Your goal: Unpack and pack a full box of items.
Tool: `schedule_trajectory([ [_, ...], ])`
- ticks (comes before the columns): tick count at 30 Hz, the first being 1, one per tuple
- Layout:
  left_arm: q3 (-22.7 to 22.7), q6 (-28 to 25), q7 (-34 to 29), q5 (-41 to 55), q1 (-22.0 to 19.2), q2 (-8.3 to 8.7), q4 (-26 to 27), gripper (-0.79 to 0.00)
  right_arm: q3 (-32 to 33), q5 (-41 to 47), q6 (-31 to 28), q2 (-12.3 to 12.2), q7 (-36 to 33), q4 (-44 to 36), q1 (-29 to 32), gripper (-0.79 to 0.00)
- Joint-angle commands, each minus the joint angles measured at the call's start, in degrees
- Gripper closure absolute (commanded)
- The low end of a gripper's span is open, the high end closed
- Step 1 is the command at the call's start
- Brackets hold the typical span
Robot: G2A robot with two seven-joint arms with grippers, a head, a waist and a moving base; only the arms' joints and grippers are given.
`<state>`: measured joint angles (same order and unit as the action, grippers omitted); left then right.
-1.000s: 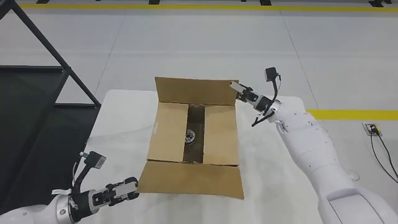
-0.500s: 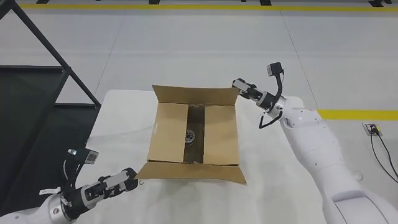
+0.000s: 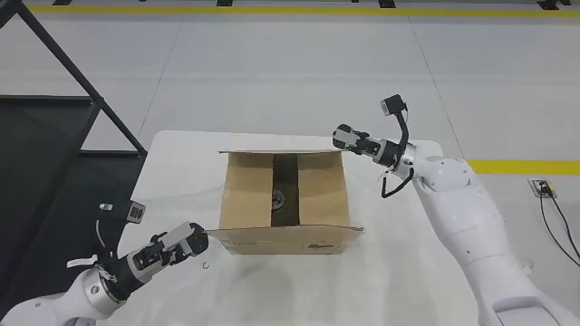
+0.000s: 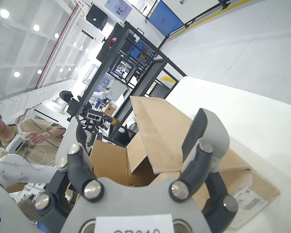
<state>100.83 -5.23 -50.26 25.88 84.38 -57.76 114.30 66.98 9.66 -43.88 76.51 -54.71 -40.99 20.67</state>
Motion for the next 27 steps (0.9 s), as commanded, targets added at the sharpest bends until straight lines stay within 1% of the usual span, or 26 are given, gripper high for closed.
schedule_trajectory([
  [1, -1.3, 0.9, 1.5, -0.7, -1.6, -0.03, -0.2, -0.785, 0.3, -0.9, 1.8, -0.5, -0.7, -3.7, 1.6, -0.785],
  [5, -4.0, 4.0, 4.8, -3.1, -4.3, -0.11, -0.8, -0.785, 1.1, -2.8, 6.3, -1.5, -1.8, -11.0, 4.8, -0.785],
  [7, -4.2, 4.2, 5.0, -3.5, -4.5, -0.1, -0.7, -0.785, 1.3, -4.0, 8.5, -1.9, -2.0, -13.8, 6.0, -0.785],
  [17, -4.3, 4.3, 5.4, -3.6, -4.4, -0.12, -0.7, -0.785, 1.3, -4.0, 8.8, -1.9, -1.8, -13.9, 6.2, -0.785],
  [19, -4.8, 5.0, 7.1, -4.3, -4.4, -0.18, -0.3, -0.785, 0.9, -5.0, 10.9, -2.0, -1.0, -15.8, 6.9, -0.785],
  [22, -6.1, 6.8, 10.5, -4.8, -5.4, -0.36, -0.1, -0.785, 0.5, -6.4, 14.4, -2.3, -2.5, -17.8, 7.0, -0.785],
  [27, -8.7, 10.0, 12.1, -4.3, -8.4, -0.54, -1.7, -0.785, 0.2, -6.3, 19.3, -2.6, -4.3, -20.0, 7.3, -0.785],
])
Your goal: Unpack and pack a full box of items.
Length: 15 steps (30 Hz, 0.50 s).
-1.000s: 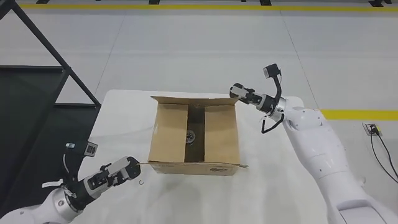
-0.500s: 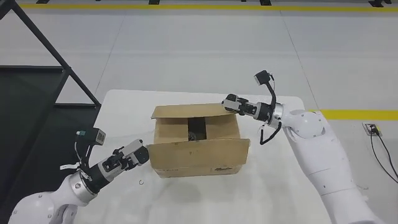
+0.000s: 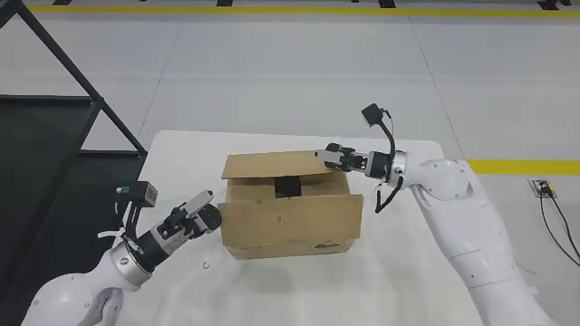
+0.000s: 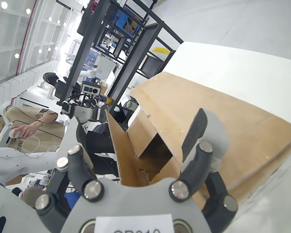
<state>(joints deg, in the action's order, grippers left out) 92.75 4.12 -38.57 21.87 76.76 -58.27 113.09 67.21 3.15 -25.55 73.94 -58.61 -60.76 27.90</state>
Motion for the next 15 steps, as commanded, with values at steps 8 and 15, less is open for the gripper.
schedule_trajectory([
  [8, -5.4, 3.8, 3.4, -2.9, -6.3, -0.4, -4.2, -0.785, -0.5, 4.0, 6.5, -0.3, -4.3, -0.3, -0.4, -0.785],
  [15, -8.5, 5.5, 6.3, -4.2, -9.6, -0.83, -6.5, -0.785, -2.8, 7.1, 8.2, 0.1, -8.7, 2.4, -2.5, -0.785],
])
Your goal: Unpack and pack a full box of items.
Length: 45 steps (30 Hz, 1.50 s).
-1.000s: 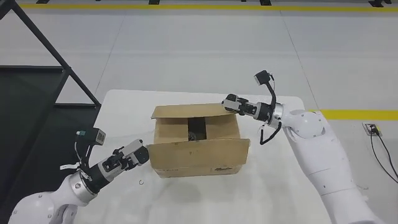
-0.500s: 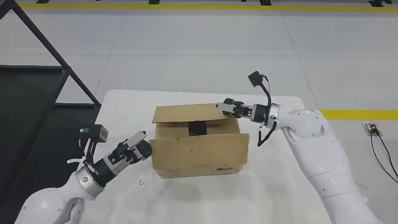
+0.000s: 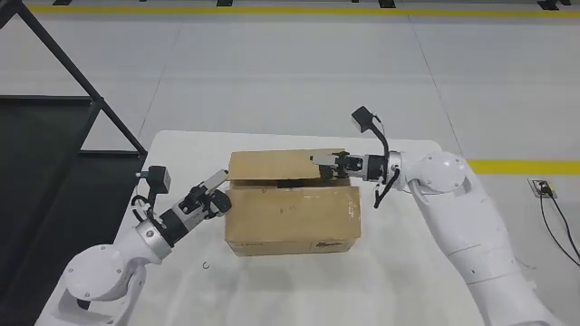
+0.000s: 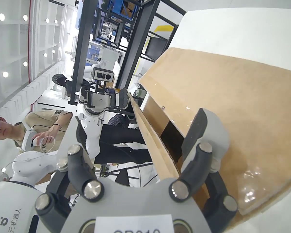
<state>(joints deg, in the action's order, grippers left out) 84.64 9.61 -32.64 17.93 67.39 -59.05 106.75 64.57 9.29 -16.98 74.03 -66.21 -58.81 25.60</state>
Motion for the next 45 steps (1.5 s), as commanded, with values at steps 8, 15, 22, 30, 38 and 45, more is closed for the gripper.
schedule_trajectory([
  [8, -2.5, 0.6, 1.6, -0.9, -1.6, -0.4, -1.0, -0.785, -2.3, 3.6, -0.1, 0.6, -4.2, 4.9, -2.8, -0.785],
  [15, -2.8, -0.1, 2.7, -1.3, -1.2, -0.56, -0.4, -0.785, -3.9, 4.2, -1.1, 0.9, -4.6, 7.8, -3.5, -0.785],
  [22, 1.5, -3.0, 5.7, 0.3, 2.1, -0.48, 2.0, -0.785, -3.2, 6.0, -3.6, 0.6, -4.8, 9.3, -2.6, -0.785],
  [30, 11.2, -7.1, 12.2, 6.6, 8.6, -0.56, 0.9, -0.785, -1.5, 7.6, -5.3, 0.0, -3.6, 11.5, -1.7, -0.785],
  [38, 16.4, -8.2, 13.4, 11.8, 13.2, -0.76, -0.9, -0.785, -0.3, 9.2, -6.2, -0.6, -5.1, 12.0, -1.4, -0.785],
  [45, 16.4, -8.2, 13.4, 11.8, 13.2, -0.76, -0.9, -0.785, -0.1, 8.8, -6.2, -0.7, -4.2, 12.1, -1.4, -0.785],
])
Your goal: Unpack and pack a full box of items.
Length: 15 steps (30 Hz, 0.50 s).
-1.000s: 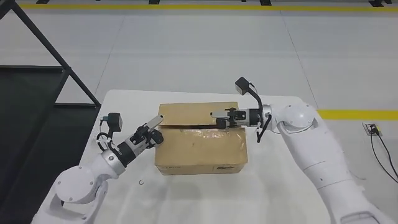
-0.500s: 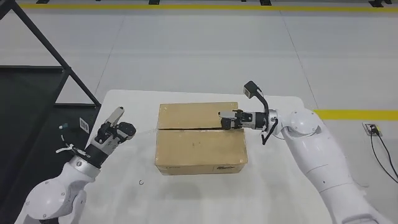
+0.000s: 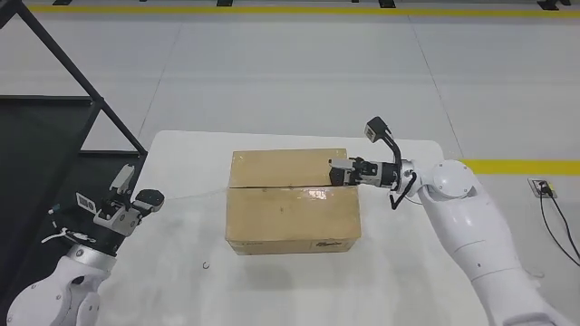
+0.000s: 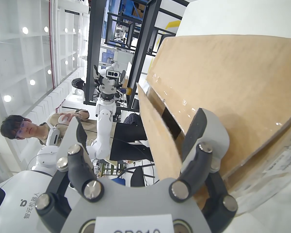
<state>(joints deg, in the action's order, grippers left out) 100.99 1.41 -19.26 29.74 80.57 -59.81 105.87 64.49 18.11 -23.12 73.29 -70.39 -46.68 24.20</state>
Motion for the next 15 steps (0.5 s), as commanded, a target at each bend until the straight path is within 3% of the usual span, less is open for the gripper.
schedule_trajectory([
  [1, 0.0, 0.0, 0.0, 0.0, 0.0, 0.0, 0.0, -0.785, 0.0, 0.0, 0.0, 0.0, 0.0, 0.0, 0.0, -0.785],
  [10, 0.0, 0.0, 0.0, 0.0, 0.0, 0.0, 0.0, -0.785, 0.0, 0.0, 0.0, 0.0, 0.0, 0.0, 0.0, -0.785],
  [15, 0.0, 0.0, 0.0, 0.0, 0.0, 0.0, 0.0, -0.785, 1.8, 2.5, -1.1, -0.3, 4.6, -5.1, 2.8, -0.785],
])
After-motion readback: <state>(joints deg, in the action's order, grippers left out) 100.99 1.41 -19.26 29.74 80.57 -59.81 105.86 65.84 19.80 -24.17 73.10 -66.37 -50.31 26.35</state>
